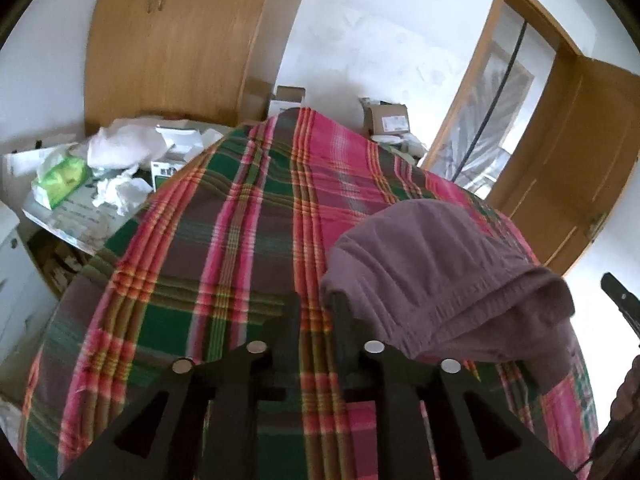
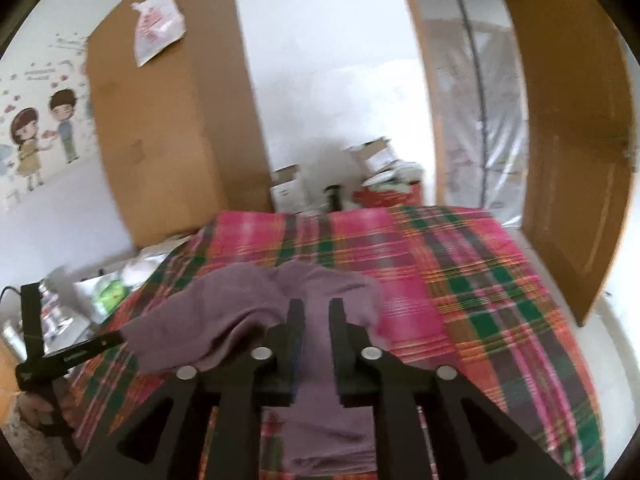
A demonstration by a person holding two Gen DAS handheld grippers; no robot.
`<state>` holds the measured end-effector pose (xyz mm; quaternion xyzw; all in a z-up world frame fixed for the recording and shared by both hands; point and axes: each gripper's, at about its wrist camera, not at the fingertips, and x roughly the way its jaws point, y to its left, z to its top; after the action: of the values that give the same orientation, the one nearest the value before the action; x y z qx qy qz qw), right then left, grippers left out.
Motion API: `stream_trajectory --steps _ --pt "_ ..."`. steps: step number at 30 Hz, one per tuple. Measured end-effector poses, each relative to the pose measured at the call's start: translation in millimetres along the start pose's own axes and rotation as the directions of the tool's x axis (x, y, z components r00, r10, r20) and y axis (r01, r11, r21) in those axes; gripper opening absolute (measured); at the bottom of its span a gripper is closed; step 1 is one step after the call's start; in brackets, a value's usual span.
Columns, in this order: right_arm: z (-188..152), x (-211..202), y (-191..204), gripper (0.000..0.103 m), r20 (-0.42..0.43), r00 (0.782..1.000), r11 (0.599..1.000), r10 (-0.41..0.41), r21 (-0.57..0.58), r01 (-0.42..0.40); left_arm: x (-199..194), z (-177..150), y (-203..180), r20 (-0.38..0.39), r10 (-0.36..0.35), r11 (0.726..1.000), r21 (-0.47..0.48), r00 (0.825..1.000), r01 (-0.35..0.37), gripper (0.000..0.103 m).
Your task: Fold clothes
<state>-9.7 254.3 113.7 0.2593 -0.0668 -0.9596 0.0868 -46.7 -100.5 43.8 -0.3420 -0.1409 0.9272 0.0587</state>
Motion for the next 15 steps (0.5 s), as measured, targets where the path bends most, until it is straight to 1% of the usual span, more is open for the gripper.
stream_trajectory --steps 1,2,3,5,6,8,11,13,15 --pt "-2.5 4.6 3.3 0.021 -0.018 1.0 1.0 0.01 -0.007 -0.011 -2.9 -1.9 0.0 0.002 -0.005 1.0 0.001 1.0 0.005 0.022" --pt "-5.5 9.9 6.4 0.027 -0.039 0.999 1.0 0.018 -0.013 -0.019 -4.9 -2.6 -0.4 0.001 -0.011 1.0 0.003 1.0 0.011 0.028" --pt "-8.6 15.2 9.5 0.03 -0.06 0.998 0.999 0.026 -0.02 -0.027 -5.5 -3.5 -1.9 -0.007 -0.019 1.0 0.013 1.0 0.019 0.034" --pt "-17.0 26.5 11.9 0.034 -0.103 0.994 0.999 0.031 -0.024 -0.034 -5.5 -6.3 -7.1 -0.026 -0.031 0.999 0.041 0.999 0.032 0.038" --pt "-21.2 31.8 12.1 0.037 -0.125 0.992 0.999 0.033 -0.023 -0.036 -5.1 -7.8 -11.2 -0.035 -0.029 0.998 0.061 0.999 0.031 0.039" --pt "-25.1 39.3 11.2 0.043 -0.143 0.989 0.999 0.035 -0.016 -0.037 -3.6 -12.3 -24.2 -0.049 -0.018 0.993 0.119 0.999 0.024 0.04" --pt "-29.9 49.5 9.7 0.044 -0.163 0.986 0.999 0.038 -0.006 -0.039 0.1 -20.0 -47.8 -0.051 -0.022 0.974 0.224 0.998 0.033 0.04" --pt "-33.0 56.3 8.6 0.044 -0.177 0.983 0.999 0.04 0.001 -0.04 6.2 -22.1 -61.8 -0.058 -0.033 0.962 0.269 0.998 0.048 0.04" --pt "-36.2 63.1 7.5 0.043 -0.19 0.981 0.999 0.042 0.008 -0.041 12.8 -23.9 -68.8 -0.068 -0.043 0.957 0.284 0.997 0.06 0.04"
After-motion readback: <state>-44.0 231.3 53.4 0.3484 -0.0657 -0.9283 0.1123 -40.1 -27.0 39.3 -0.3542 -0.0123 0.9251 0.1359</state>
